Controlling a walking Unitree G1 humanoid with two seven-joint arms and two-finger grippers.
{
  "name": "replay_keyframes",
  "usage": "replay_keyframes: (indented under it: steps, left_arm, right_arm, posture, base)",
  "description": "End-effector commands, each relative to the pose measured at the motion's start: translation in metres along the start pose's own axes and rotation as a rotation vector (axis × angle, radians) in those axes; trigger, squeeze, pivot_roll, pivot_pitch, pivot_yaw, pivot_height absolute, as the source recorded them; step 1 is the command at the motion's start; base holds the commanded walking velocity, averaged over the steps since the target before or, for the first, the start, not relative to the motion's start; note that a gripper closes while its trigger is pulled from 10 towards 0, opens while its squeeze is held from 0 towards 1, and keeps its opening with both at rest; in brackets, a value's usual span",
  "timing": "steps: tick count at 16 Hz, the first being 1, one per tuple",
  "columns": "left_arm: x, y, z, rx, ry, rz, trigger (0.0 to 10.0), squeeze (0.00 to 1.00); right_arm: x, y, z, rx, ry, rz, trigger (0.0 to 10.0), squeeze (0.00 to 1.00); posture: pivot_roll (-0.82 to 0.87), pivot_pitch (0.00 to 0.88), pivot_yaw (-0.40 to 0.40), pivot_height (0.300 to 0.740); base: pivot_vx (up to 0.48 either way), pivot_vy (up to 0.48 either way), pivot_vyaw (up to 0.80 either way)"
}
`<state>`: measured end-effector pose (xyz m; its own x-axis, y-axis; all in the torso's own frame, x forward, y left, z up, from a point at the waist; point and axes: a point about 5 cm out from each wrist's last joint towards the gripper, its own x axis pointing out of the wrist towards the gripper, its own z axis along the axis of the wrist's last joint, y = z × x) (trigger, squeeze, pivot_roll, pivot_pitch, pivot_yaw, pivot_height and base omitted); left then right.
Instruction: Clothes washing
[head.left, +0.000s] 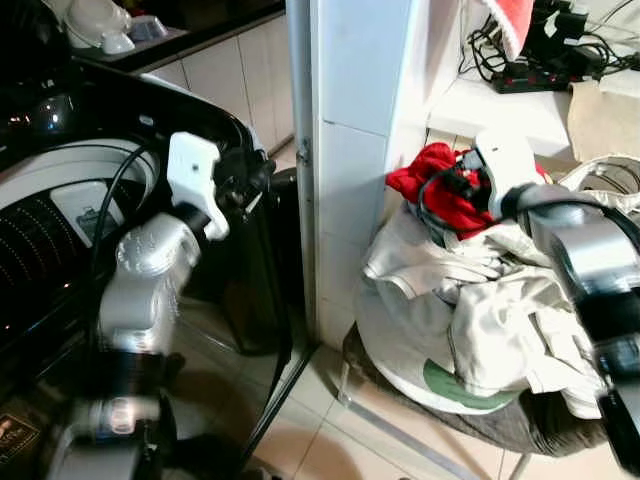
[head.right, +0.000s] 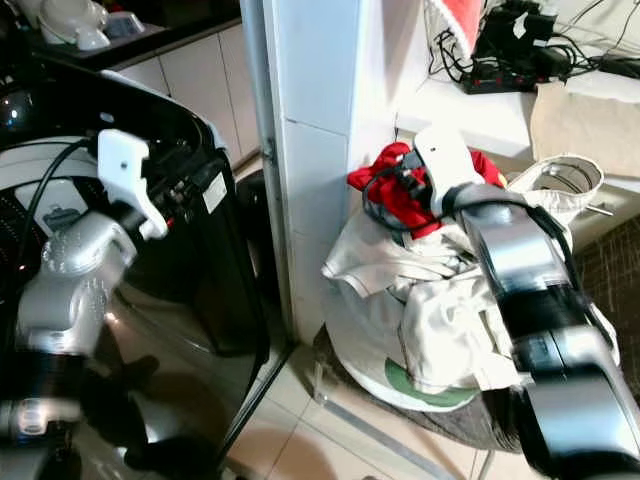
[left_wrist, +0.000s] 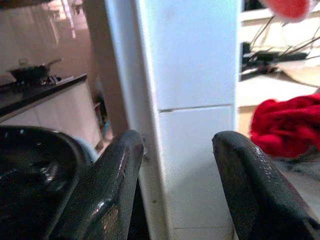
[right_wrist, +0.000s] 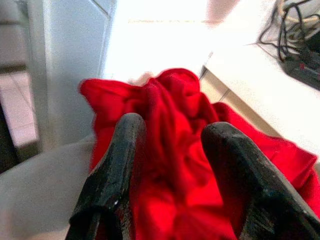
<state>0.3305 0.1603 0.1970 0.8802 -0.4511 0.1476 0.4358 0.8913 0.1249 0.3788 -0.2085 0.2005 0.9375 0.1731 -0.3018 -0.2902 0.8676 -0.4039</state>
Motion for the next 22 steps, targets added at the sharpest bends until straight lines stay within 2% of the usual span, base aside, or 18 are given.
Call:
replay_keyframes:
  steps: [1, 2, 5, 7, 9, 11, 12, 14, 15, 16, 17, 18, 22]
  left_arm:
    - [-0.003, -0.005, -0.001, 0.020, 0.022, 0.004, 10.0, 0.00]
    - [-0.007, -0.011, -0.003, 0.053, 0.046, -0.003, 10.0, 0.00]
    - [-0.013, -0.024, -0.004, 0.063, 0.075, -0.057, 10.0, 0.00]
    - [-0.017, -0.032, -0.001, 0.047, 0.078, -0.115, 10.0, 0.00]
    - [-0.021, -0.043, 0.001, 0.048, 0.088, -0.220, 10.0, 0.00]
    - [-0.024, -0.049, 0.001, 0.036, 0.098, -0.276, 10.0, 0.00]
    - [-0.026, -0.053, 0.001, 0.031, 0.105, -0.301, 10.0, 0.00]
    - [-0.028, -0.058, 0.003, 0.011, 0.111, -0.349, 10.0, 0.00]
    - [-0.030, -0.061, 0.003, -0.004, 0.113, -0.379, 10.0, 0.00]
    - [-0.031, -0.063, 0.004, -0.008, 0.113, -0.393, 10.0, 0.00]
    - [-0.032, -0.063, 0.004, -0.010, 0.116, -0.400, 10.0, 0.00]
    - [-0.033, -0.064, 0.003, -0.014, 0.123, -0.409, 10.0, 0.00]
    - [-0.037, -0.069, 0.002, -0.046, 0.143, -0.463, 10.0, 0.00]
  right_arm:
    - [0.005, -0.002, 0.001, -0.024, 0.006, -0.013, 10.0, 1.00]
    - [0.009, -0.007, -0.003, -0.042, 0.033, -0.028, 10.0, 1.00]
    - [0.014, -0.015, -0.006, -0.084, 0.066, -0.054, 10.0, 1.00]
    - [0.016, -0.018, -0.008, -0.079, 0.075, -0.055, 10.0, 1.00]
    - [0.018, -0.017, -0.012, -0.087, 0.100, -0.034, 10.0, 1.00]
    - [0.019, -0.019, -0.018, -0.162, 0.134, -0.063, 10.0, 0.96]
    - [0.019, -0.019, -0.022, -0.198, 0.157, -0.068, 10.0, 0.00]
    - [0.019, -0.018, -0.028, -0.237, 0.179, -0.063, 10.0, 0.00]
    - [0.019, -0.016, -0.033, -0.245, 0.192, -0.050, 8.8, 0.00]
    - [0.019, -0.016, -0.035, -0.245, 0.199, -0.043, 4.9, 0.00]
    - [0.019, -0.015, -0.037, -0.247, 0.205, -0.041, 0.4, 0.00]
    - [0.019, -0.015, -0.040, -0.249, 0.211, -0.037, 0.0, 0.00]
    - [0.018, -0.015, -0.043, -0.251, 0.218, -0.032, 0.0, 0.00]
  posture:
    - [-0.07, 0.000, 0.028, 0.740]
    - [-0.06, 0.000, 0.026, 0.740]
    - [-0.05, 0.000, 0.019, 0.740]
    - [-0.04, 0.000, 0.018, 0.740]
    - [-0.04, 0.000, 0.018, 0.740]
    - [-0.04, 0.000, 0.020, 0.740]
    - [-0.04, 0.000, 0.020, 0.740]
    - [-0.04, 0.000, 0.021, 0.740]
    - [-0.04, 0.000, 0.020, 0.740]
    - [-0.04, 0.000, 0.021, 0.740]
    - [-0.04, 0.000, 0.021, 0.740]
    - [-0.04, 0.000, 0.021, 0.740]
    - [-0.04, 0.000, 0.022, 0.740]
  base:
    - [0.000, 0.000, 0.00]
    - [0.000, 0.000, 0.00]
    - [0.000, 0.000, 0.00]
    - [0.000, 0.000, 0.00]
    - [0.000, 0.000, 0.00]
    - [0.000, 0.000, 0.00]
    - [0.000, 0.000, 0.00]
    - [0.000, 0.000, 0.00]
    - [0.000, 0.000, 0.00]
    - [0.000, 0.000, 0.00]
    - [0.000, 0.000, 0.00]
    - [0.000, 0.000, 0.00]
    - [0.000, 0.000, 0.00]
